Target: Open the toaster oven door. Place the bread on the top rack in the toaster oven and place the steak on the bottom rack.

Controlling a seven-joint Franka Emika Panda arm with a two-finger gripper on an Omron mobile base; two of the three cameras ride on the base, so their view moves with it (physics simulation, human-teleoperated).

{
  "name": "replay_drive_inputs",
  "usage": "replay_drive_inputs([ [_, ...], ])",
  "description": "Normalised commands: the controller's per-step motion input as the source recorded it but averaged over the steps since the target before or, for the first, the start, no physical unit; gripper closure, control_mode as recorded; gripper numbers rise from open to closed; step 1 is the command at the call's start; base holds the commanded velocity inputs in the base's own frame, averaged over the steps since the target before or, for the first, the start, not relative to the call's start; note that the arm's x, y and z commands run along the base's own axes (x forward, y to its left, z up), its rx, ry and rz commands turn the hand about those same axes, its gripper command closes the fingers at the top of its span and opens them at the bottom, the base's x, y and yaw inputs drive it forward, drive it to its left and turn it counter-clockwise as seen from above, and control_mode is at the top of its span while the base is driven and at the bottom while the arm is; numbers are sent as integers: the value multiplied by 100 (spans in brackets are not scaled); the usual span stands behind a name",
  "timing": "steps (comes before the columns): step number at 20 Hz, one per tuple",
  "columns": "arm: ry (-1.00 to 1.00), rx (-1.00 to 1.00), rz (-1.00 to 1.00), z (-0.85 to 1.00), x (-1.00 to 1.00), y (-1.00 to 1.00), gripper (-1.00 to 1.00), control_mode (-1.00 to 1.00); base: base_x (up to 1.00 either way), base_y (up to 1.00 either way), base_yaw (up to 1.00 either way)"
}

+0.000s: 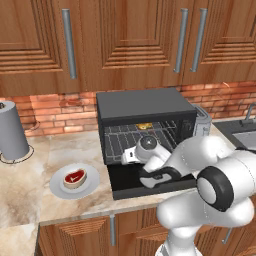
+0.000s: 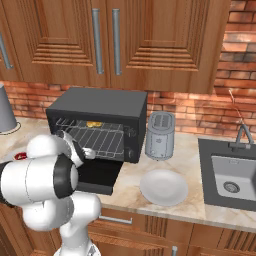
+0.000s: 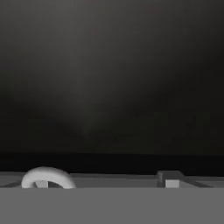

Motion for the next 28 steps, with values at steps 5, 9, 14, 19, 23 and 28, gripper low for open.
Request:
replay_drive_inputs([
  [5, 5, 0, 0, 5, -56, 0, 100, -100, 0, 0, 0],
  [9, 9, 0, 0, 27, -46, 0, 100, -100, 0, 0, 0],
  [14, 1, 0, 0, 87, -37, 2, -100, -100, 0, 0, 0],
  [19, -4, 0, 0, 100, -14, 34, -100, -100, 0, 0, 0],
  [23, -3, 0, 0, 100, -2, 5, -100, -100, 0, 0, 0],
  [28, -1, 0, 0, 99, -8, 0, -100, -100, 0, 0, 0],
])
